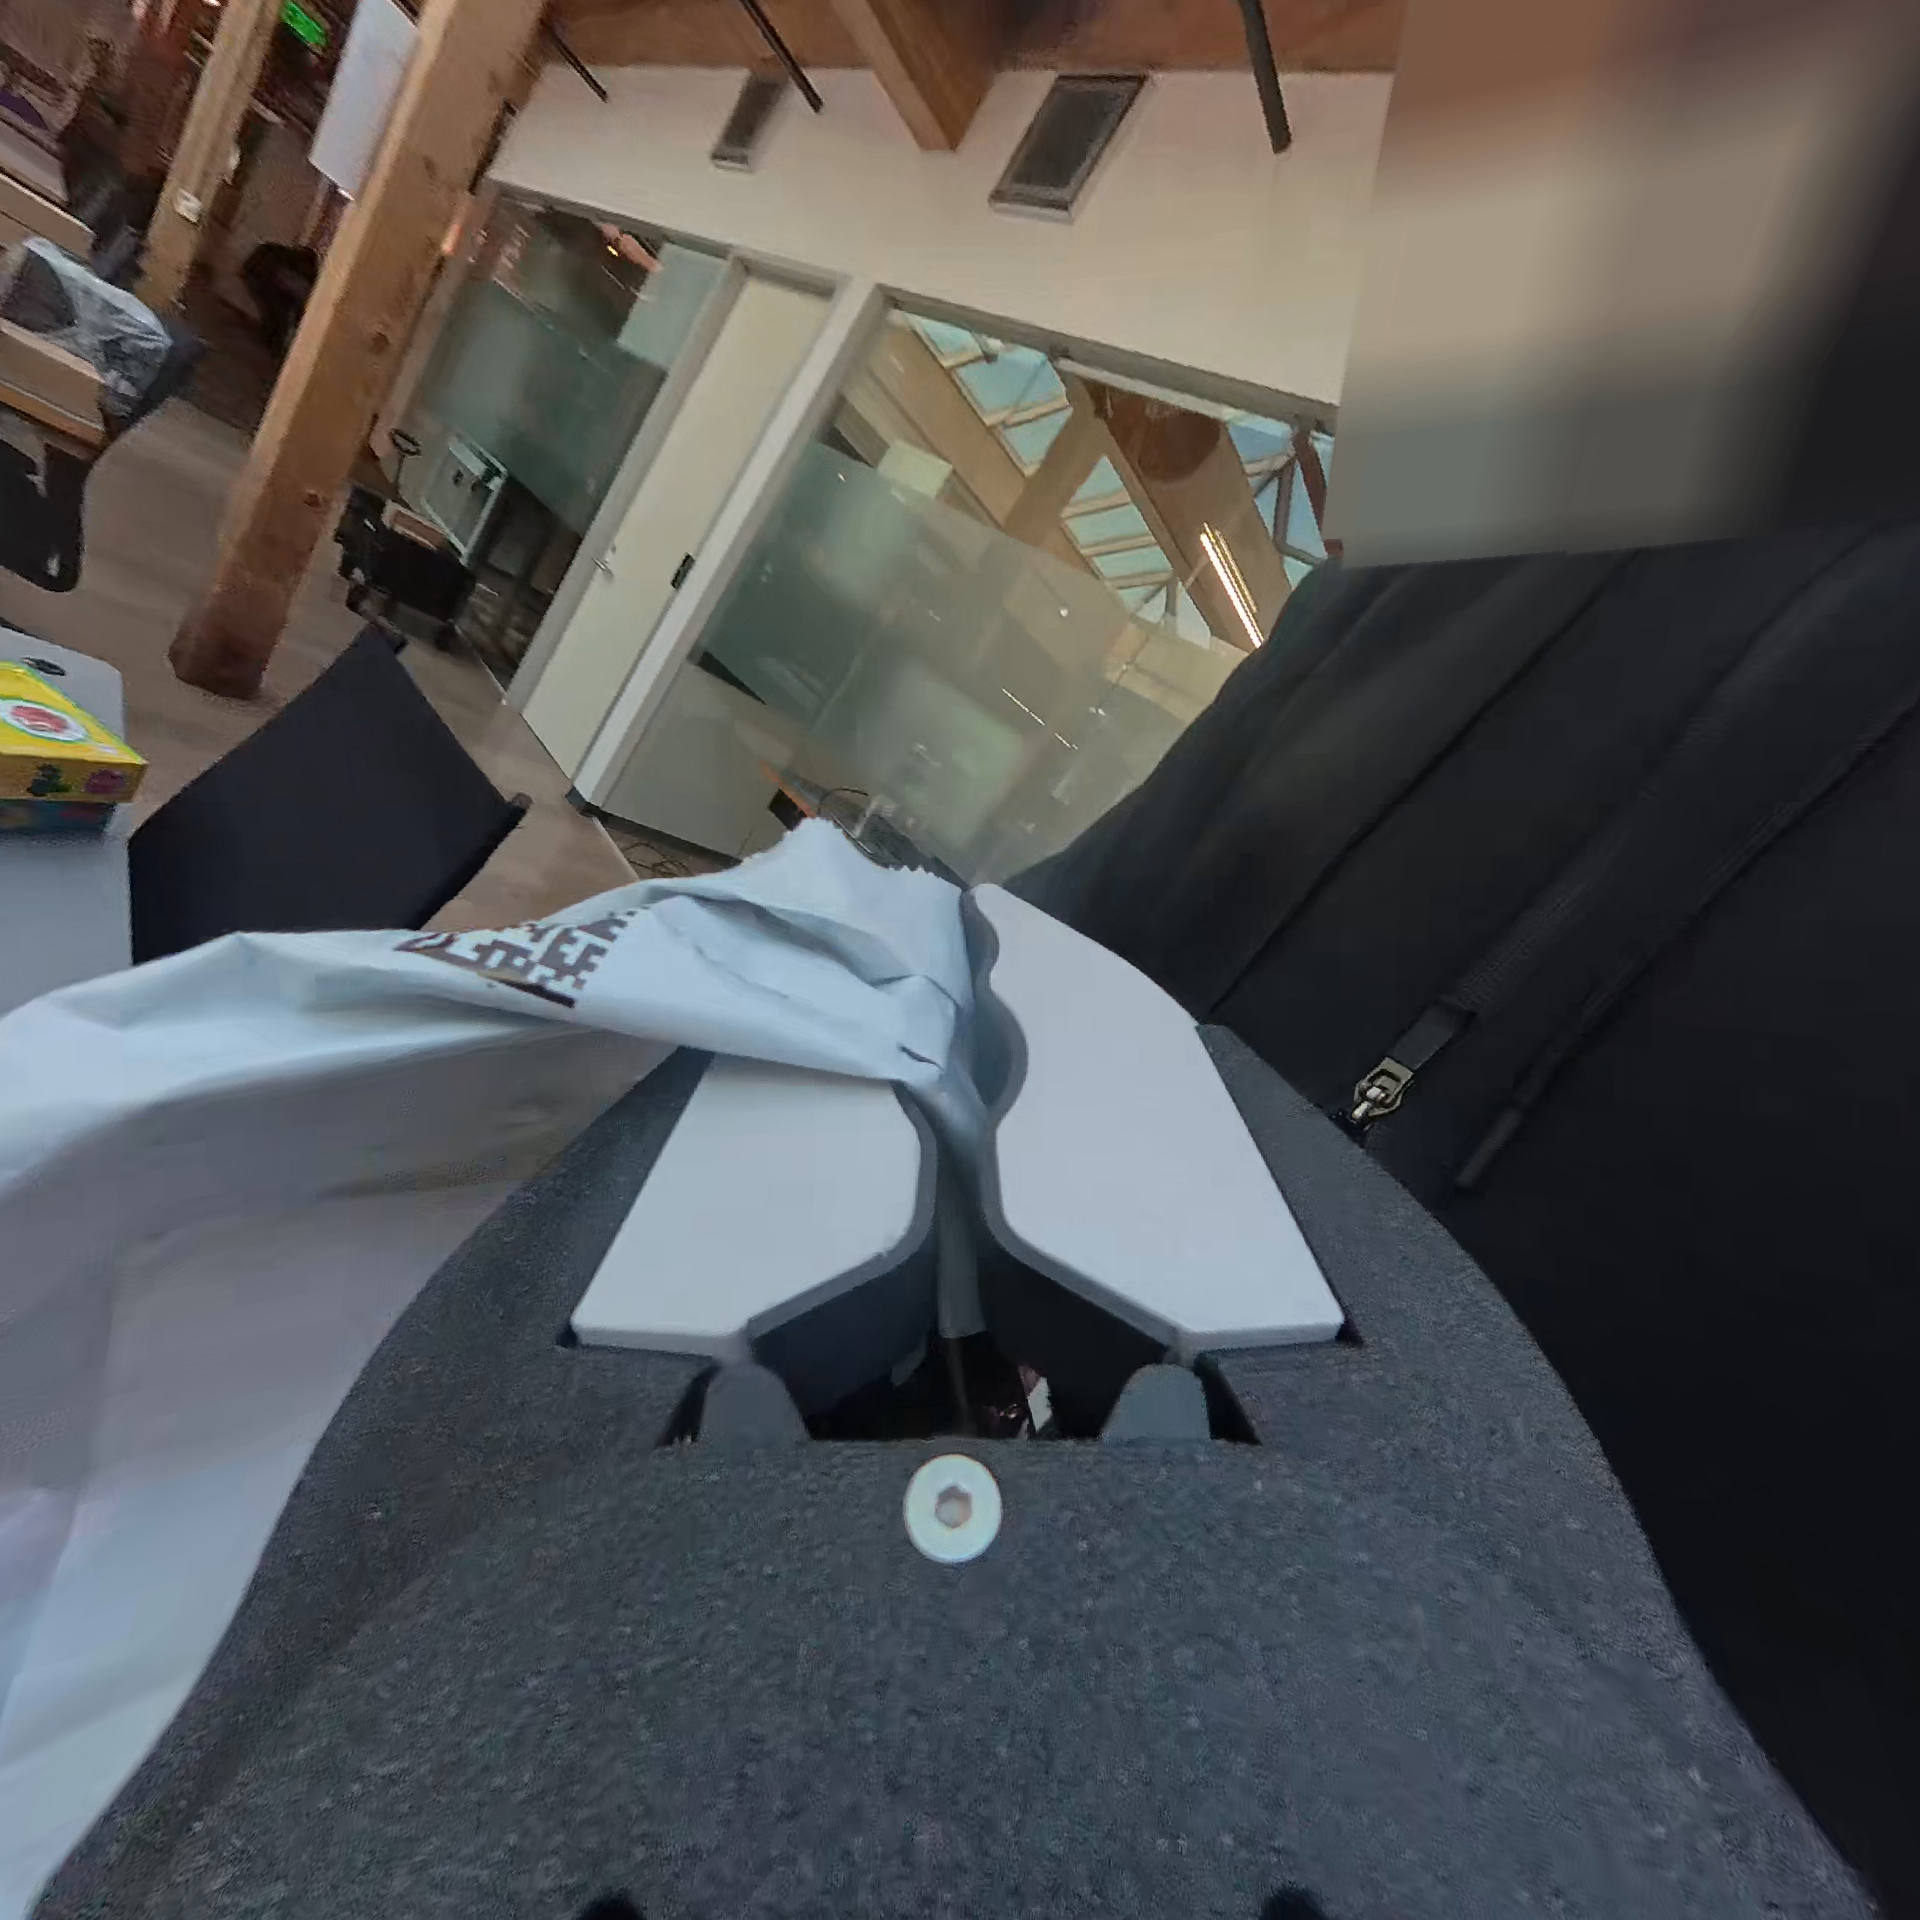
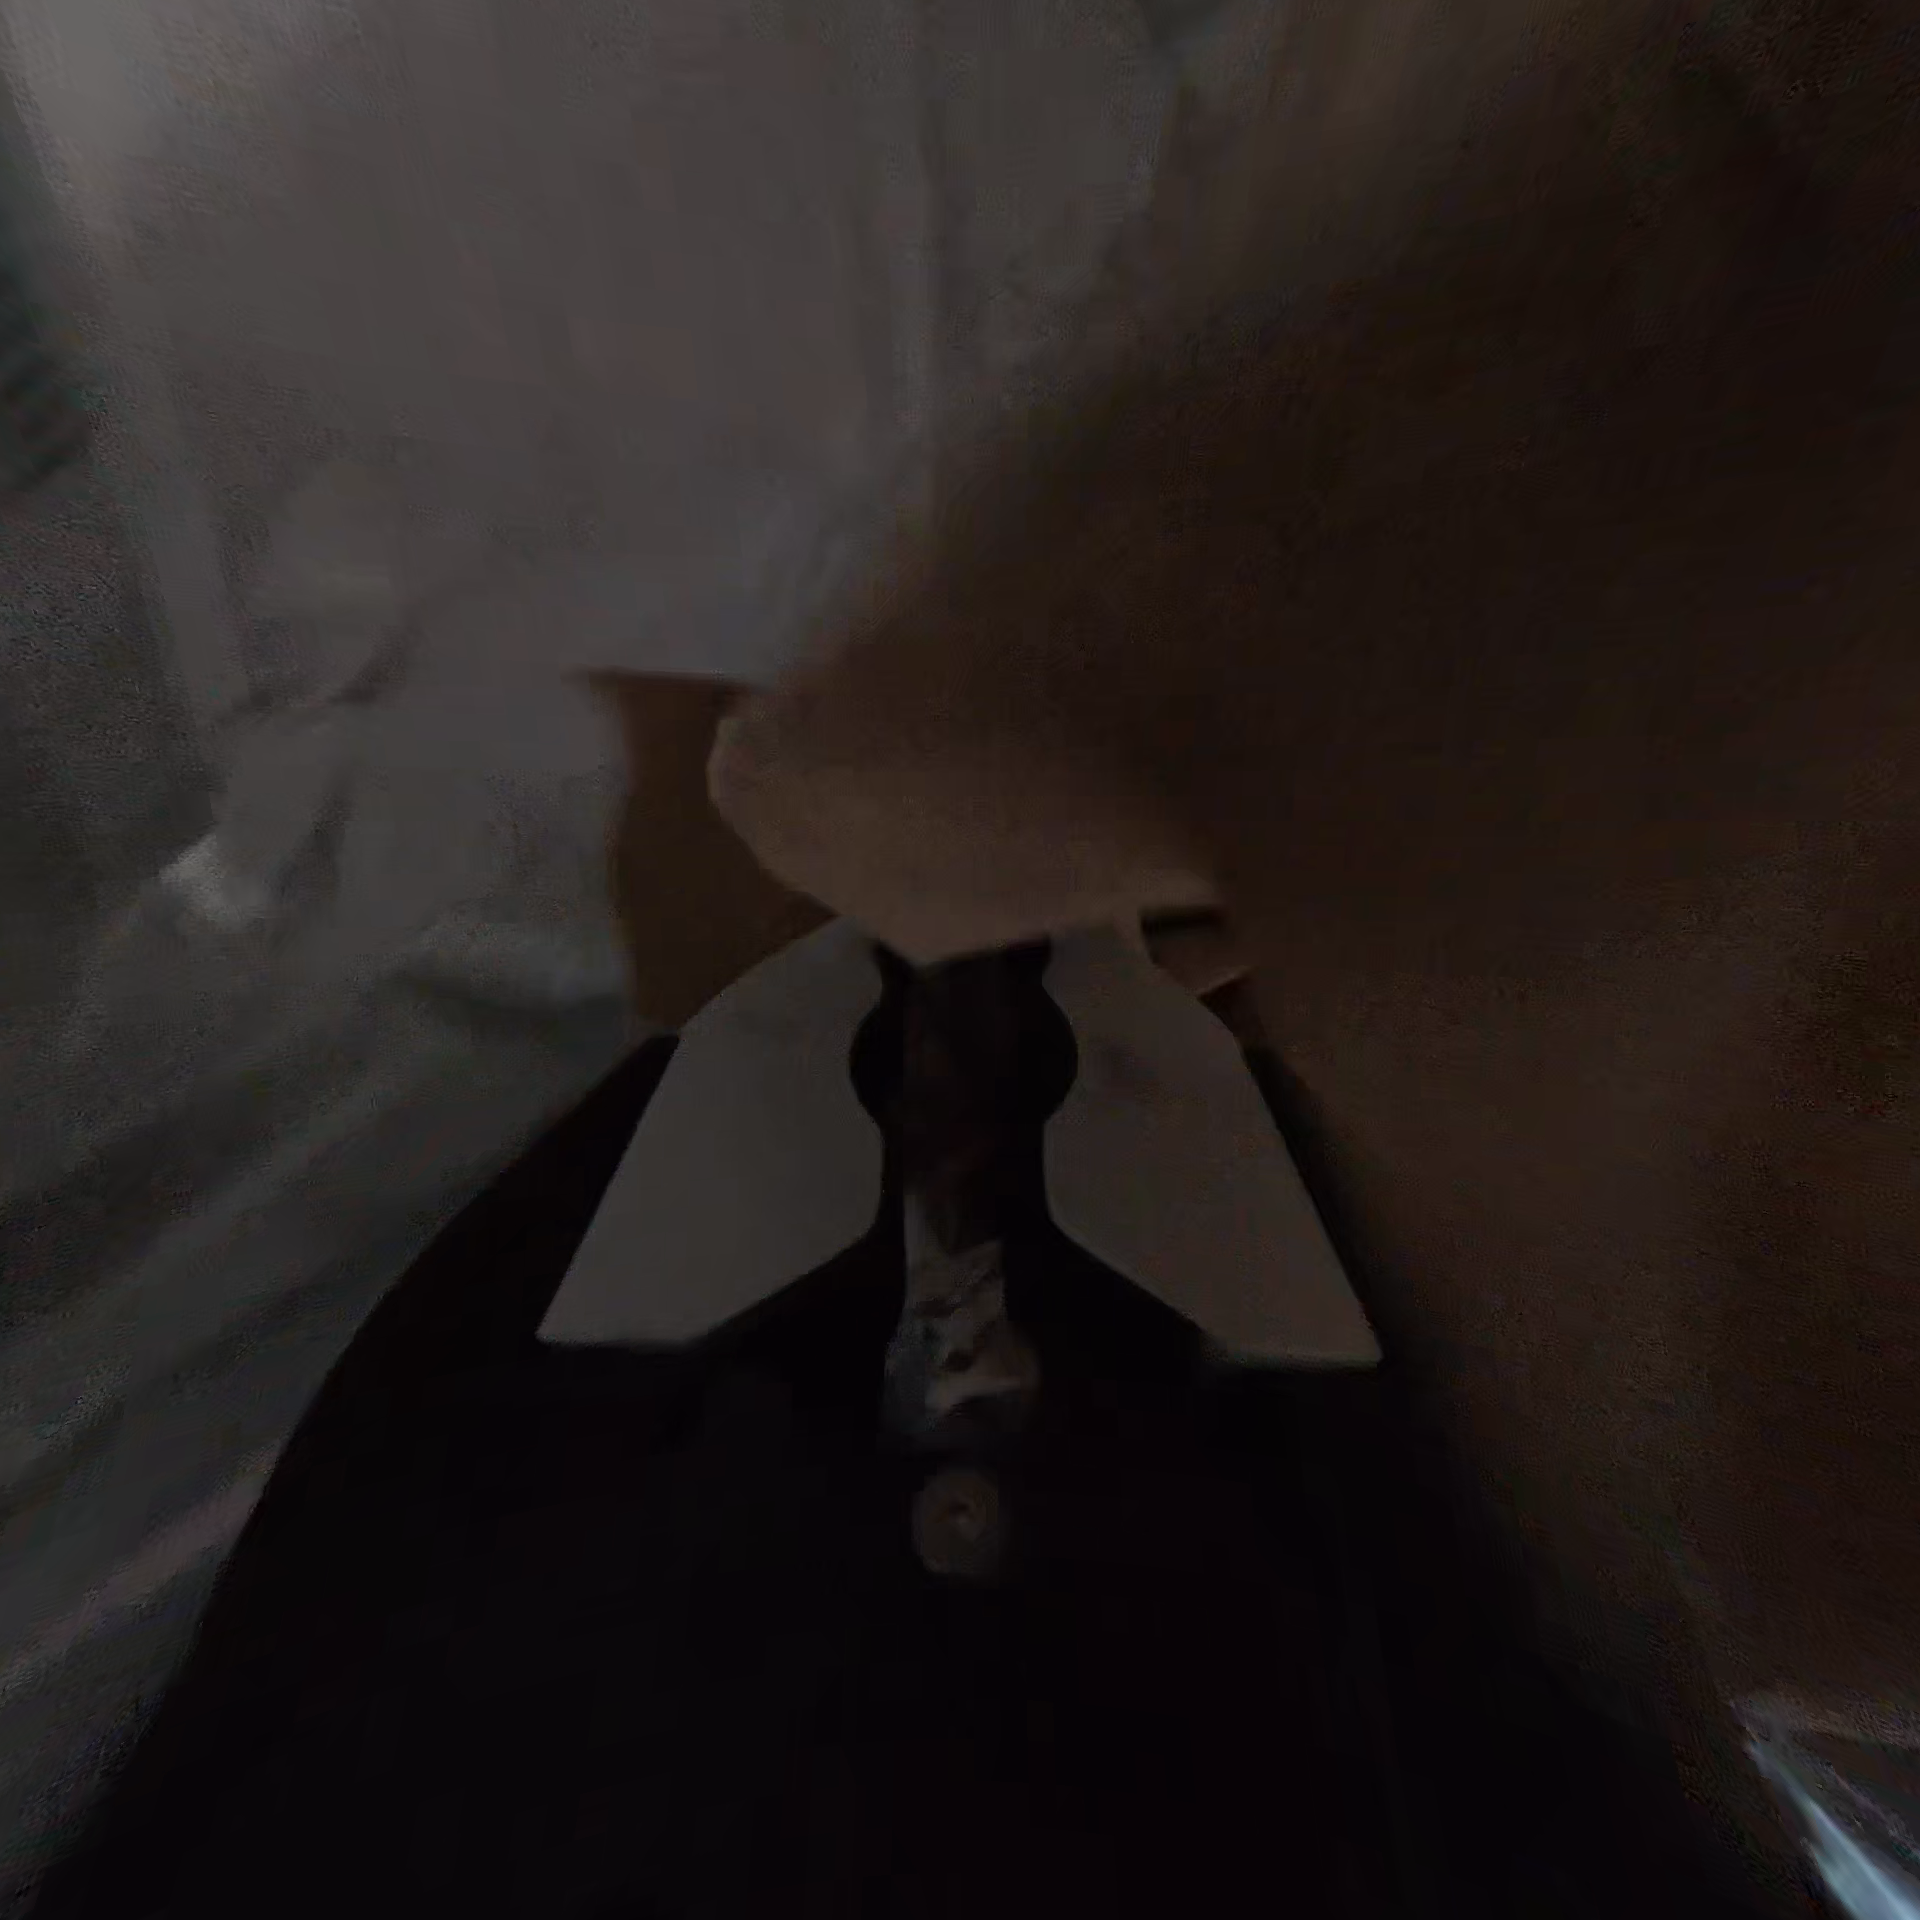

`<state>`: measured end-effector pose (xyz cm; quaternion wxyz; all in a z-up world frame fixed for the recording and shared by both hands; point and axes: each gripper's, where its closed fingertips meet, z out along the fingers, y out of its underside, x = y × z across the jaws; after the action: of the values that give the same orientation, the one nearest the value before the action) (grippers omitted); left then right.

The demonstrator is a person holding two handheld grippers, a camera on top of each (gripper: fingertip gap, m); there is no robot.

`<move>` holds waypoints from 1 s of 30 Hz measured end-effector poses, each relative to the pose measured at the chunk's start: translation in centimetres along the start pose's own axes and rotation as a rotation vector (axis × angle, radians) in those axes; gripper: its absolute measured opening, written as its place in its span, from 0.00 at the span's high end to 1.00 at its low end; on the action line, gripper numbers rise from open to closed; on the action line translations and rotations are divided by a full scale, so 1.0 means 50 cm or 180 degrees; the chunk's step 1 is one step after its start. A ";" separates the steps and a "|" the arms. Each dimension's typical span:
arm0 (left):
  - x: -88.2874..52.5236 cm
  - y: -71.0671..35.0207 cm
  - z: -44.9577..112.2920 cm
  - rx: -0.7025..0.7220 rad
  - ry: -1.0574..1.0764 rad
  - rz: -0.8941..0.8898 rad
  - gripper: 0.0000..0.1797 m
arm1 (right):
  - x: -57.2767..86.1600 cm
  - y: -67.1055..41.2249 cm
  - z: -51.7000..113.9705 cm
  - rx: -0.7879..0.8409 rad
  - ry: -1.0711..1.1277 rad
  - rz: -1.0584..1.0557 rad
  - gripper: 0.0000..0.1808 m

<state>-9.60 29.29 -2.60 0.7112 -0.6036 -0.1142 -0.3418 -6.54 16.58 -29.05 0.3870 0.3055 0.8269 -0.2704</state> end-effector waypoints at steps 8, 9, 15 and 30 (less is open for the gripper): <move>-0.019 -0.033 -0.079 0.0420 -0.0046 -0.0115 1.00 | -0.012 0.096 -0.283 0.1350 -0.0200 -0.0045 0.75; -0.020 -0.033 -0.074 0.0403 -0.0002 -0.0111 1.00 | 0.005 0.110 -0.313 0.1484 -0.0063 -0.0054 0.76; -0.020 -0.017 -0.016 0.0271 0.0352 -0.0177 1.00 | 0.065 0.108 -0.314 0.1507 0.0044 -0.0229 0.81; 0.034 0.053 0.170 -0.0732 0.0705 0.0350 1.00 | 0.070 0.034 0.126 -0.1066 0.0728 -0.1034 0.96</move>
<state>-4.54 36.78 -1.61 0.6633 -0.6450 0.0378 -0.3776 -4.13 14.45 -35.72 0.2877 0.1289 0.9367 -0.1521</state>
